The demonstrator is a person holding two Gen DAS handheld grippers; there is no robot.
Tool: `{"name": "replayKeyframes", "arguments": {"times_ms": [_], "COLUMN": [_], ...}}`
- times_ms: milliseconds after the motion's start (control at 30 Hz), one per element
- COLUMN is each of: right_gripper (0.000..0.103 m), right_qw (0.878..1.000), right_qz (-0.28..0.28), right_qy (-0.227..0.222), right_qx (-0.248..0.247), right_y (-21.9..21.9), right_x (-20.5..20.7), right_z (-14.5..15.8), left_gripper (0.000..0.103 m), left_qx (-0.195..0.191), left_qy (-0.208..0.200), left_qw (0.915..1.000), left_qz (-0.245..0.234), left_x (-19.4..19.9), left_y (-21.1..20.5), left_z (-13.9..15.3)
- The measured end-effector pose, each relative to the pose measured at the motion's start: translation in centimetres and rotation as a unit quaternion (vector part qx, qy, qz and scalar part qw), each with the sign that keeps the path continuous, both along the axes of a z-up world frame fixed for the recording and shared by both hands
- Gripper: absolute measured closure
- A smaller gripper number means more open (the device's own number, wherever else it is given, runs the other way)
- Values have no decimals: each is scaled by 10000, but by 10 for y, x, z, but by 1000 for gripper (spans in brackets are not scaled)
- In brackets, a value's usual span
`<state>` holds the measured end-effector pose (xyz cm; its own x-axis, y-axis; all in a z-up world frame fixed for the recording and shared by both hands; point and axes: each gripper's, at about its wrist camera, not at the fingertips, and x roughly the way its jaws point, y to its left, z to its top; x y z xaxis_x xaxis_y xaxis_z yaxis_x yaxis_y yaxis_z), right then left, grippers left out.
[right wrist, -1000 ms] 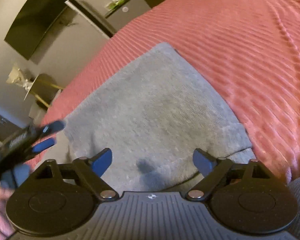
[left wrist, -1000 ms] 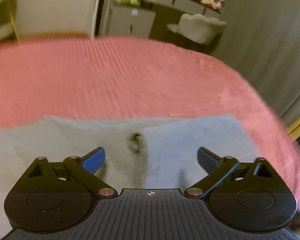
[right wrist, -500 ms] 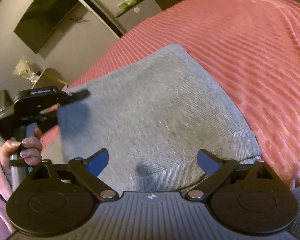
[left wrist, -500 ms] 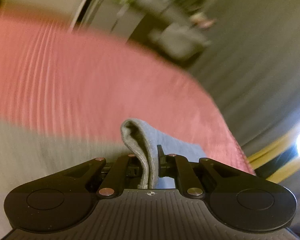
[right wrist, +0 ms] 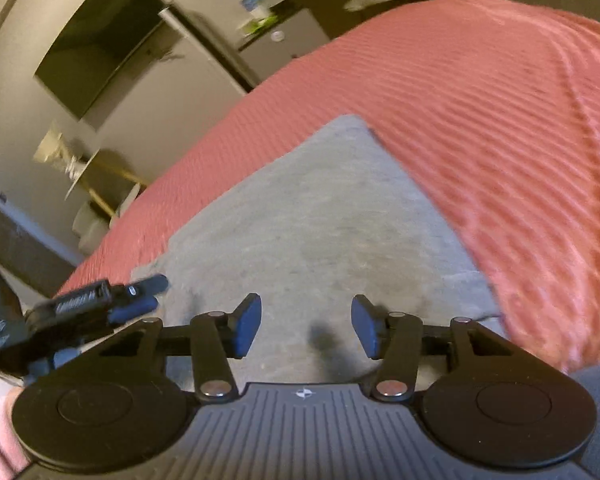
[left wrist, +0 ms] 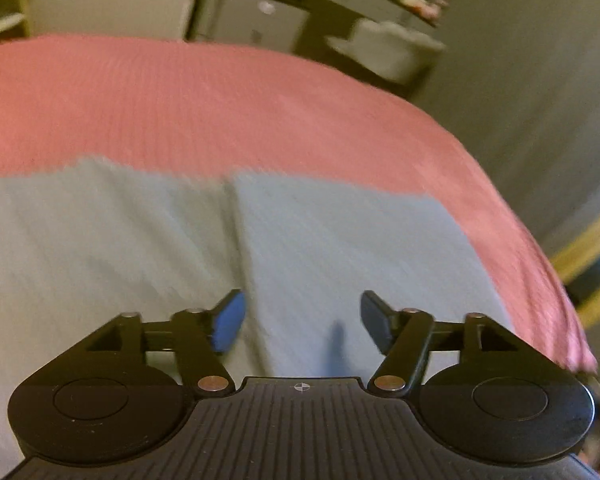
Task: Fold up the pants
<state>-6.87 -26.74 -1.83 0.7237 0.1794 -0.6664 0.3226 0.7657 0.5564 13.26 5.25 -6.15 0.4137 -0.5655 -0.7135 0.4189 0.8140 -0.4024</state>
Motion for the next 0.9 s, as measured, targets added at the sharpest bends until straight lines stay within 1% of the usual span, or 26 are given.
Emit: {"name": "replayKeyframes", "arguments": {"times_ms": [33,67,100,167,200,233,267,333,367,433,500,533,567,633,667,700,733,767,833,867,900], "right_gripper": [52,52,54,55,54,52,50,46,44,43,41,39,34,32,32,32,32,32,32,32,32], "right_qw": [10000,9995,9980,9980,9981,9983,9986,9989,9988,9984,9978,9975,9971,9965,9961,9955,9949,9943,9933,9928,9919], "right_qz": [73,124,124,142,118,96,54,41,66,117,187,225,270,332,362,397,421,446,489,502,530], "right_qy": [49,282,612,602,594,556,510,448,464,513,547,546,542,537,543,547,548,549,533,544,532], "right_qx": [38,90,64,-89,-113,-133,-143,-127,-131,-210,-313,-400,-454,-541,-590,-662,-736,-799,-898,-946,-1020], "right_y": [3,6,9,12,12,12,11,10,11,15,18,21,26,31,32,34,37,38,40,40,42], "right_x": [4,9,12,8,6,3,-1,-7,-9,-11,-6,-5,0,2,3,3,3,3,4,4,5], "right_z": [-3,-10,-17,-14,-9,-5,-3,-1,-1,-2,-5,-4,-6,-5,-5,-5,-5,-4,-4,-3,-2], "left_gripper": [31,29,27,27,27,27,27,27,26,26,26,26,26,30,40,62,74,82,83,84,84], "left_qx": [0,41,127,387,426,417,359,80,-31,-157,-378,-430,-408,-247,-206,-198,-166,-164,-281,-250,-188], "left_qy": [130,202,187,-48,-121,-59,85,342,485,807,1048,1103,1121,1071,981,892,823,804,806,716,486], "left_qw": [9998,9993,9989,9977,9971,9974,9983,9992,9988,9965,9938,9930,9928,9939,9949,9957,9963,9965,9962,9970,9985], "left_qz": [-154,-296,-419,-562,-619,-586,-453,-173,-41,142,49,-25,-107,-130,-123,-144,-185,-189,-145,-139,-183], "left_x": [-9,-18,-27,-38,-41,-41,-38,-33,-31,-25,-24,-24,-23,-18,-19,-20,-20,-23,-23,-24,-28], "left_y": [-4,-9,-13,-18,-17,-14,-9,5,13,18,19,16,11,1,-2,-7,-8,-7,2,5,8], "left_z": [-4,-9,-12,-16,-16,-17,-17,-15,-16,-20,-27,-30,-34,-38,-38,-37,-36,-36,-28,-25,-16]}}
